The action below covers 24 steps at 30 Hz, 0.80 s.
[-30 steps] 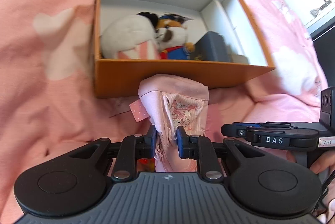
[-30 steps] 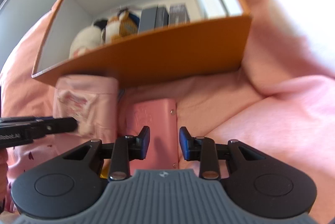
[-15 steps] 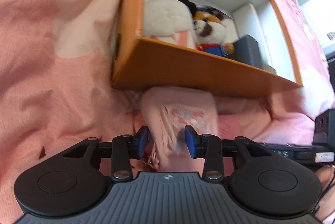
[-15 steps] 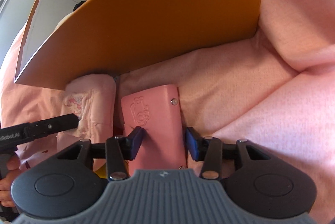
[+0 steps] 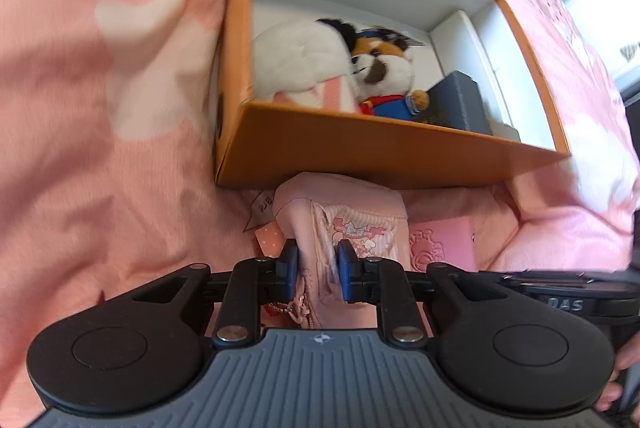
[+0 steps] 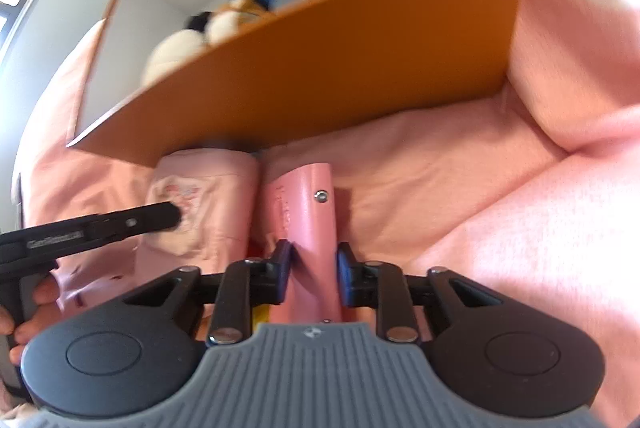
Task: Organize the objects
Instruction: 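Lift the pink pouch and pink case and carry both into the shoebox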
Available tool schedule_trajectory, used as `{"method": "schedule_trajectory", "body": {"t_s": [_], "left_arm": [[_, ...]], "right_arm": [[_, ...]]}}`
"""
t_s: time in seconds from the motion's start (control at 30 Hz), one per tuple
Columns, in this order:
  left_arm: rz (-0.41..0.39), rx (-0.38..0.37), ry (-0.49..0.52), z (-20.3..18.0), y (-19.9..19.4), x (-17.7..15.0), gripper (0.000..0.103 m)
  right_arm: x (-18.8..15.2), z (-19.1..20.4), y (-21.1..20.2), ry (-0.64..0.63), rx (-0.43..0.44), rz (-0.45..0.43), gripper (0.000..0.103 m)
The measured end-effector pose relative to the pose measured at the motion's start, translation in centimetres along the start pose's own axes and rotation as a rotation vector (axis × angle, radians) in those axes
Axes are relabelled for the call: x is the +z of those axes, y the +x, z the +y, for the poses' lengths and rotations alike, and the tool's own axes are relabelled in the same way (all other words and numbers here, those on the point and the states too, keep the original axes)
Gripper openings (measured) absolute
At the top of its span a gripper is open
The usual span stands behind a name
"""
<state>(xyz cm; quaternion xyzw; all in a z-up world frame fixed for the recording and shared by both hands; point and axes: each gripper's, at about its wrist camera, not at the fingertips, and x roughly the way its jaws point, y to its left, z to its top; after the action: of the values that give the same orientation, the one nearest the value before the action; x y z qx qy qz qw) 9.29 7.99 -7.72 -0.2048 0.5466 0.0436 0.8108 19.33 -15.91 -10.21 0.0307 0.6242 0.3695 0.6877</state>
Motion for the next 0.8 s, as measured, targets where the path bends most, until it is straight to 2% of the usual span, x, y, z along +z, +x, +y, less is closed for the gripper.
{"method": "schedule_trajectory", "body": {"t_s": [0.1, 0.2, 0.27, 0.43, 0.5, 0.73, 0.8], "left_arm": [[-0.016, 0.036, 0.084, -1.5, -0.6, -0.1, 0.022], [-0.012, 0.065, 0.146, -2.7, -0.5, -0.4, 0.023], [0.001, 0.052, 0.118, -2.4, -0.2, -0.5, 0.025], [0.040, -0.055, -0.038, -0.1, 0.3, -0.5, 0.030], [0.051, -0.079, -0.075, 0.5, 0.7, -0.4, 0.037], [0.094, -0.050, -0.105, 1.2, 1.9, -0.6, 0.036], [0.084, -0.047, -0.083, 0.9, 1.7, -0.6, 0.028]], "right_arm": [[-0.2, 1.6, -0.8, -0.039, 0.022, -0.010, 0.019], [0.0, 2.9, 0.7, -0.079, -0.001, -0.005, 0.020], [-0.1, 3.0, 1.3, -0.077, -0.002, 0.010, 0.021], [0.2, 3.0, 1.7, -0.059, 0.021, 0.014, 0.021], [0.0, 3.1, 1.6, -0.060, 0.024, 0.013, 0.022], [0.0, 3.1, 2.2, -0.055, 0.048, 0.015, 0.024], [-0.2, 3.1, 2.0, -0.059, 0.044, 0.013, 0.023]]}}
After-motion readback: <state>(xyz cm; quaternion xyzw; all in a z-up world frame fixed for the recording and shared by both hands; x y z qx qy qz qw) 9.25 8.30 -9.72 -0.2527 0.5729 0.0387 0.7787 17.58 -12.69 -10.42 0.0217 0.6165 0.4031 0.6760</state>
